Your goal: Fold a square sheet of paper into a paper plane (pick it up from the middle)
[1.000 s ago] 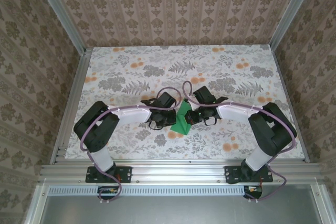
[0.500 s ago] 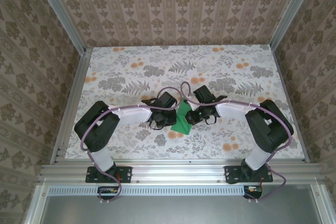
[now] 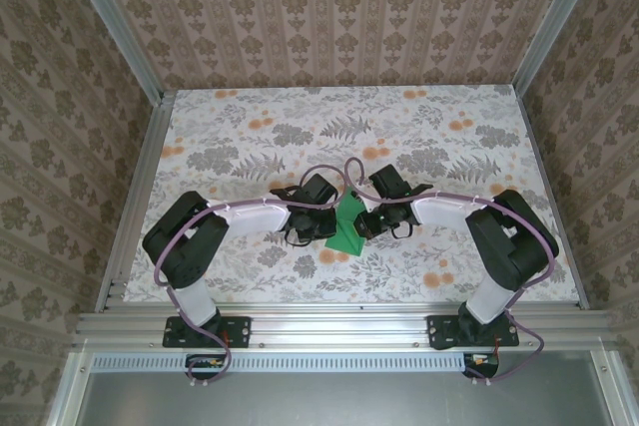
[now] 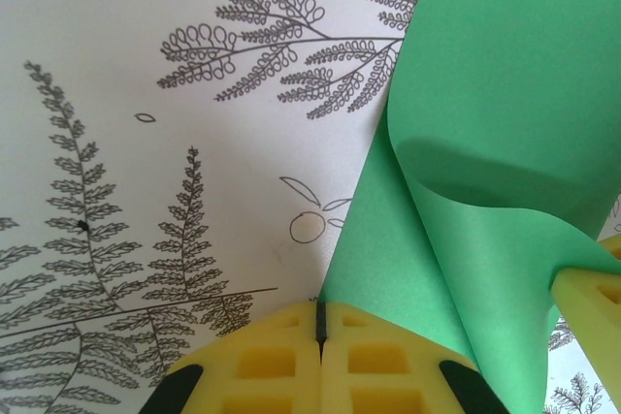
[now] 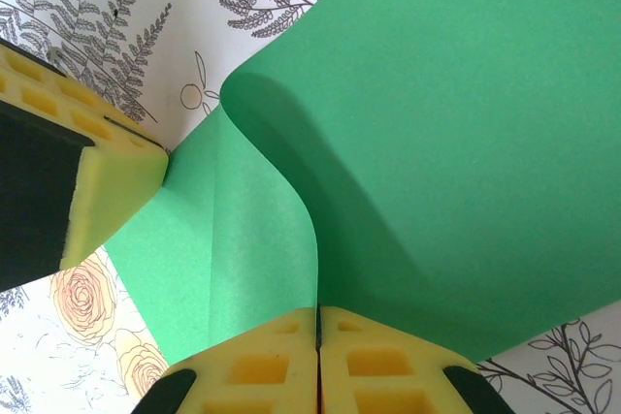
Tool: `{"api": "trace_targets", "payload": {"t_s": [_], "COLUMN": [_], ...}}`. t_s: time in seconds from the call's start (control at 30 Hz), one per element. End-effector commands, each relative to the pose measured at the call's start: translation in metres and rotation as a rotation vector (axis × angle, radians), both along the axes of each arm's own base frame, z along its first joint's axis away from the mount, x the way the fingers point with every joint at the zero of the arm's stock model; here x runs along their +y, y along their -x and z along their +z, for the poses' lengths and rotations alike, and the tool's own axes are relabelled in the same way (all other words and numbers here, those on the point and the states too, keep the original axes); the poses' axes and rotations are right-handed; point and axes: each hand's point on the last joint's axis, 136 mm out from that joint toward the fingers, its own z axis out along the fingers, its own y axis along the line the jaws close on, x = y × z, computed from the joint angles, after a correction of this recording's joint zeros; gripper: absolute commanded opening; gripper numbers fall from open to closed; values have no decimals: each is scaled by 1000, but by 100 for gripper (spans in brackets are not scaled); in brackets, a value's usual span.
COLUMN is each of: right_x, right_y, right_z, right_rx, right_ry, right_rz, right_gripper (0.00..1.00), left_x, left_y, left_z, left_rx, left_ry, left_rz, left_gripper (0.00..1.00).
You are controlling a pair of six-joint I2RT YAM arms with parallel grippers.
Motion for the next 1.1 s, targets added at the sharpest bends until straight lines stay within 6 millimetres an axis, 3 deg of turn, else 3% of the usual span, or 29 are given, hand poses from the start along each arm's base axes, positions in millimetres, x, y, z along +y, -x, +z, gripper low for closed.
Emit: {"api": "trace_targets", "payload": {"t_s": [0.0, 0.23, 1.07], "right_x": [-5, -10, -19], "right_y": [-3, -5, -15], "right_z": [9, 13, -4], "right_rx": [-32, -46, -25], "right_ry": [-7, 4, 73], "right_rz": [-34, -46, -65], "right_gripper": [8, 8, 9], "left_x": [15, 13, 13], "left_y": [13, 13, 14], "left_z": [-20, -20, -22], "left_rx": [46, 46, 48], "left_ry": [-98, -98, -115], "left_rz": [-22, -26, -34], "left_gripper": [0, 0, 0]}}
